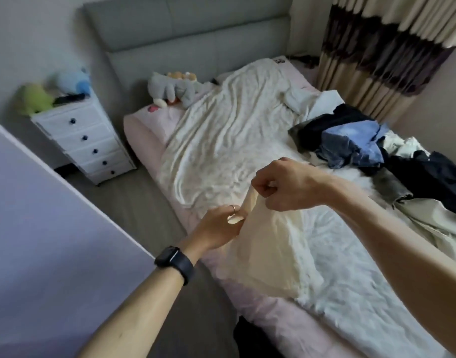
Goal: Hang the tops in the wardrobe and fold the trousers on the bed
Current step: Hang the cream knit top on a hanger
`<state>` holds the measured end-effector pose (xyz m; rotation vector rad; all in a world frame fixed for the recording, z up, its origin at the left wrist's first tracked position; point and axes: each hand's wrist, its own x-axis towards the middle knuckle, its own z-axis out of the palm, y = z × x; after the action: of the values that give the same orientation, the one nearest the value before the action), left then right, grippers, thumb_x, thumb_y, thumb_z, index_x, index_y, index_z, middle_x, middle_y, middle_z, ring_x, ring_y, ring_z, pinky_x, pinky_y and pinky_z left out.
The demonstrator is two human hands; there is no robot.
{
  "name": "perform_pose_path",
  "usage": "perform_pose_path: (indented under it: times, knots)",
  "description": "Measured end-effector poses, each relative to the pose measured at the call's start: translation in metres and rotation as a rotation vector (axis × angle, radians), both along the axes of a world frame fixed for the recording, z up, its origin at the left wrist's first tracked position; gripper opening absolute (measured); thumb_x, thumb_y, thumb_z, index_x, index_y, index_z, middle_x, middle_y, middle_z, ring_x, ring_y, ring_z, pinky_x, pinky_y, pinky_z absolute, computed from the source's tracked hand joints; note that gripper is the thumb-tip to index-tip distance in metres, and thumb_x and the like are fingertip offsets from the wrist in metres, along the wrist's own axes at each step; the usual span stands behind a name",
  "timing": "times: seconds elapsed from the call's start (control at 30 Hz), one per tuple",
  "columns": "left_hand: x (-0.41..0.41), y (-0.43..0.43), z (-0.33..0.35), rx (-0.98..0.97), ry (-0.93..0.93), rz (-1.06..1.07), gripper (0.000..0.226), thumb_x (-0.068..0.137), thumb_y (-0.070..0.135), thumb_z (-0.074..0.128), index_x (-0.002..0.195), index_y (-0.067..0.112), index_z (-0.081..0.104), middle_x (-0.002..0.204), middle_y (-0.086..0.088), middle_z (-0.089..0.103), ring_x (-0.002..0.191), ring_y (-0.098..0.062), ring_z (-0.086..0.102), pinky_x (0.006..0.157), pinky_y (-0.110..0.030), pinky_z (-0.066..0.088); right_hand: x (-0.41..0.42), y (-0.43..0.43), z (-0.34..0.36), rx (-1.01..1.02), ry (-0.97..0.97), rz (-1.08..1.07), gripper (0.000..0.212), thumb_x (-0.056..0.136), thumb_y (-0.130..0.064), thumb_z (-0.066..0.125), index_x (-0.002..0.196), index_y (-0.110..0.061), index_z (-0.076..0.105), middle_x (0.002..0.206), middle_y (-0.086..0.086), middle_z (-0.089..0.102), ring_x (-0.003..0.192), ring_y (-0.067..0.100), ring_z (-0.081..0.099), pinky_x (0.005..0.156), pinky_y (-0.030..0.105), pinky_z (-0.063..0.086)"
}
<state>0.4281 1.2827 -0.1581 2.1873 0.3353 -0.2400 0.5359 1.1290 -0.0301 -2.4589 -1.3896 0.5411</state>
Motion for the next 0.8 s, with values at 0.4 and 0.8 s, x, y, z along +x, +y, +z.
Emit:
perform_pose_path:
  times: [0.4, 0.8]
  knots:
    - [-0.289, 0.127, -0.001, 0.569, 0.115, 0.56, 0.025, 0.092, 0.034, 0.063, 0.115, 0.04, 0.07, 0.114, 0.019, 0.07, 0.102, -0.015, 0.066, 0.077, -0.027, 0.049, -0.104, 0.088, -0.076, 0.116, -0.16, 0.271, 0.055, 0.088, -0.063, 0.054, 0.057, -0.019, 0.042, 0.058, -0.007, 0.05, 0.057, 0.01, 0.051, 0.055, 0.031, 0.043]
    - [-0.467, 0.108, 0.047, 0.384, 0.239, 1.191, 0.004, 0.086, 0.034, 0.07, 0.088, 0.037, 0.072, 0.083, 0.02, 0.071, 0.085, -0.002, 0.067, 0.079, -0.035, 0.056, -0.206, 0.225, -0.124, 0.279, -0.191, 0.673, 0.011, 0.084, -0.024, 0.059, 0.089, -0.028, 0.052, 0.085, -0.012, 0.058, 0.079, 0.021, 0.061, 0.05, 0.027, 0.035]
